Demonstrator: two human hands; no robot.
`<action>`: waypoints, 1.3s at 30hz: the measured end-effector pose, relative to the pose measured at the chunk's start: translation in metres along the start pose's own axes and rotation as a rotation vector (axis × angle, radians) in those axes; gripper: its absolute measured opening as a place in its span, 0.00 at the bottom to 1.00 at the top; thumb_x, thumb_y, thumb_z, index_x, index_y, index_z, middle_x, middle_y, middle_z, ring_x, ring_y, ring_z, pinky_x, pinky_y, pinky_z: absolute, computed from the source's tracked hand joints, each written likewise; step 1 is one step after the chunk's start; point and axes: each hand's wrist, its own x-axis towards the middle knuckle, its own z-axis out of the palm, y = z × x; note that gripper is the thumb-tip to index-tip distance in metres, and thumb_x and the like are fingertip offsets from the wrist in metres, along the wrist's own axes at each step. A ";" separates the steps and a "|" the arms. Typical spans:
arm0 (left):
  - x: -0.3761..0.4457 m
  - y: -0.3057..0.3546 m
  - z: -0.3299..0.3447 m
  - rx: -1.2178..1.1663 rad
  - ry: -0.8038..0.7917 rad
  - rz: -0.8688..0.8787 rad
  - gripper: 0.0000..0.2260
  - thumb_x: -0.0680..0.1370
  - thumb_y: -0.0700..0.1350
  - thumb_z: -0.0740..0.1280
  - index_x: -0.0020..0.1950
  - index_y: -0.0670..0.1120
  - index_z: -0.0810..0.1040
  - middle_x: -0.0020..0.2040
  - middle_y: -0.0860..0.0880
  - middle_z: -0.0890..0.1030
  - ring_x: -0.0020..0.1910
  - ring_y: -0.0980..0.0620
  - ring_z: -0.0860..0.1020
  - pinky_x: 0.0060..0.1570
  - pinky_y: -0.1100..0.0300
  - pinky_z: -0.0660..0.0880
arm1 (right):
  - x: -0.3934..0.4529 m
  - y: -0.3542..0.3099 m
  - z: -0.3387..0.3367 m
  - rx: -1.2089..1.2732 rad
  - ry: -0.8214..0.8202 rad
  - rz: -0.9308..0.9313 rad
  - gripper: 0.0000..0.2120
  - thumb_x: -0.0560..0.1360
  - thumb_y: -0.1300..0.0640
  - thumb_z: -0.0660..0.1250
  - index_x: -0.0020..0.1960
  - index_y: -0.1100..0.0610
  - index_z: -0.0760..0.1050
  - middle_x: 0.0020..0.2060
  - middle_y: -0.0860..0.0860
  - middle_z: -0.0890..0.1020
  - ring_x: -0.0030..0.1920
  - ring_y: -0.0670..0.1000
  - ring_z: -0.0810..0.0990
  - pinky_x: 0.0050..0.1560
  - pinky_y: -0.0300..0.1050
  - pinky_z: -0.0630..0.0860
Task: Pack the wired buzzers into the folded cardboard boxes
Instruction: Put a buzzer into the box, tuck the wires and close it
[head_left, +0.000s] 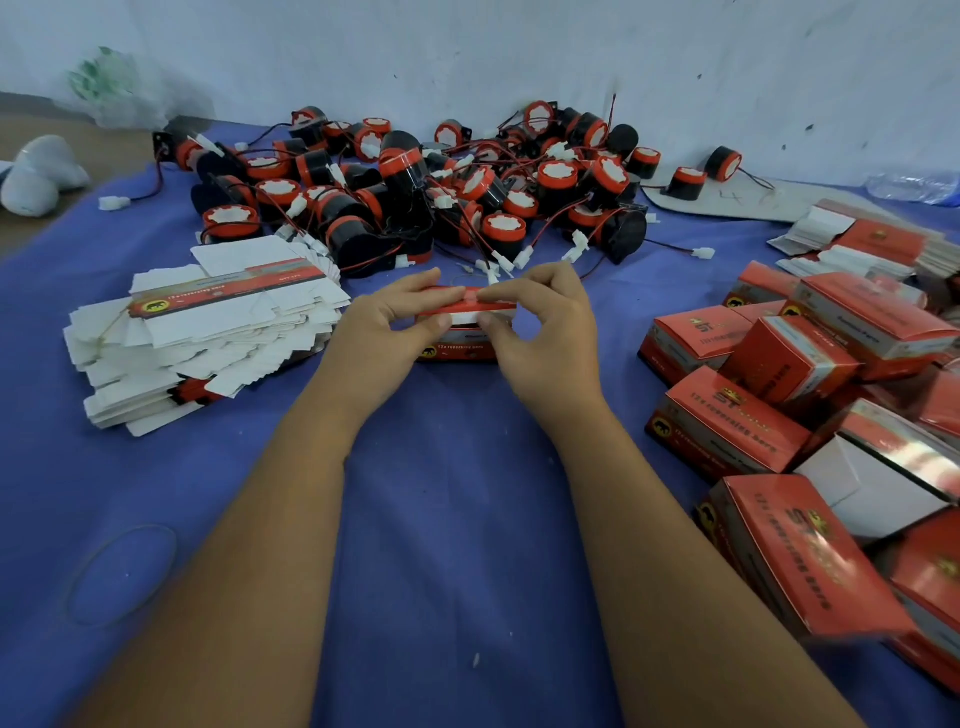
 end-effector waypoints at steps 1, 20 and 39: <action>-0.001 0.000 0.002 0.033 -0.009 0.001 0.16 0.80 0.40 0.67 0.58 0.61 0.79 0.71 0.59 0.72 0.70 0.63 0.67 0.67 0.66 0.66 | 0.000 0.000 0.000 -0.019 0.014 -0.027 0.07 0.73 0.62 0.73 0.50 0.56 0.83 0.45 0.45 0.70 0.49 0.48 0.73 0.51 0.37 0.73; -0.005 0.009 0.018 0.606 0.197 0.348 0.08 0.73 0.43 0.75 0.52 0.45 0.86 0.48 0.48 0.81 0.51 0.44 0.72 0.51 0.46 0.72 | 0.000 -0.016 -0.001 -0.424 0.011 -0.164 0.03 0.67 0.65 0.68 0.35 0.62 0.75 0.37 0.48 0.66 0.42 0.53 0.68 0.50 0.39 0.55; -0.004 0.009 0.020 0.612 0.197 0.303 0.05 0.72 0.39 0.74 0.47 0.44 0.85 0.47 0.50 0.80 0.49 0.46 0.71 0.48 0.49 0.71 | -0.004 -0.019 -0.004 -0.454 -0.085 -0.112 0.09 0.69 0.69 0.61 0.39 0.63 0.79 0.35 0.49 0.66 0.41 0.54 0.67 0.49 0.44 0.57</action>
